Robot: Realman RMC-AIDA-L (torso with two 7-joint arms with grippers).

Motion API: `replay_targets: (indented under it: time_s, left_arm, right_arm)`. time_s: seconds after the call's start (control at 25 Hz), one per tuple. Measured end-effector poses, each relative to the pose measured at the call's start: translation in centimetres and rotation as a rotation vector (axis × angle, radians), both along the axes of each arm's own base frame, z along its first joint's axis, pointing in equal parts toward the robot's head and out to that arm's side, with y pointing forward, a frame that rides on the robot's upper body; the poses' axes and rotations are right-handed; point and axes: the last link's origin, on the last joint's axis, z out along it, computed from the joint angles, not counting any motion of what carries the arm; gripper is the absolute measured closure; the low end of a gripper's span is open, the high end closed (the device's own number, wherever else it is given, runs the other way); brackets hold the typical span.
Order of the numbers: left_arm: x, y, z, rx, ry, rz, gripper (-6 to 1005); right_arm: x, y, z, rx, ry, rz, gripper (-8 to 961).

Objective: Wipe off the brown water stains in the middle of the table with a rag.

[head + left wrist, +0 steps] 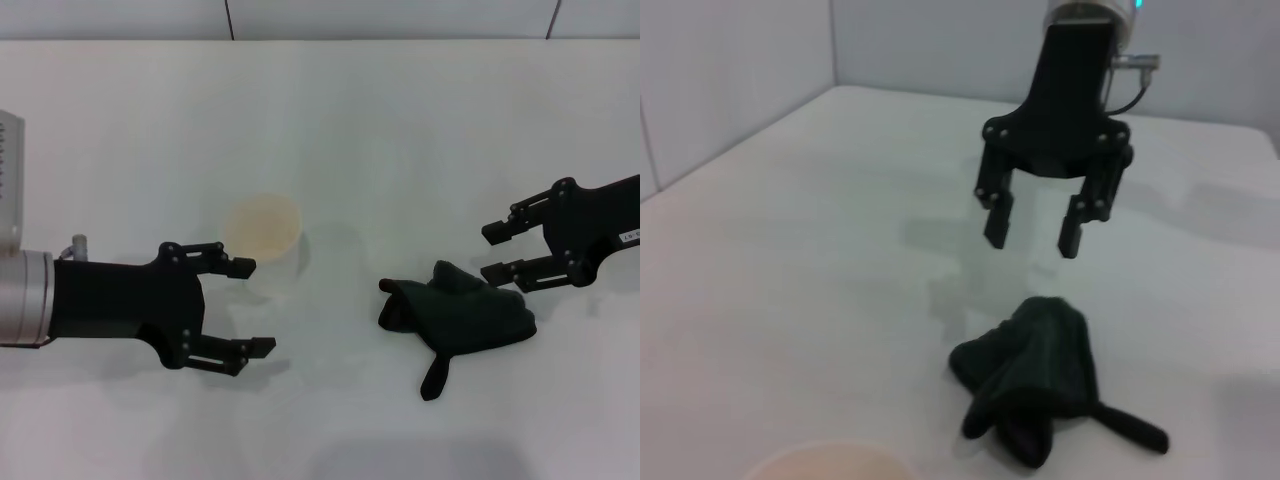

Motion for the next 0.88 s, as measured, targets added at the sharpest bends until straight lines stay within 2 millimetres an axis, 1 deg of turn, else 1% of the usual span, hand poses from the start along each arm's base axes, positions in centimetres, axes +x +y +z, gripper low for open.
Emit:
replay_targets:
  time_s: [0.4,0.64,0.88]
  left_arm:
    - [-0.4,-0.8,0.1,-0.020,-0.014,0.021,104]
    - [-0.9,-0.7,0.8,0.004,-0.026,0.040,105]
    - [-1.2,-0.7,0.7,0.005,-0.030,0.056,105]
  right_arm:
    - [-0.3,-0.1,-0.3,-0.001,0.023,0.001,462]
    - [-0.3,-0.1,-0.4,0.004,0.025,0.015,462]
    - [-0.3,-0.1,-0.5,0.003,0.023,0.018,462]
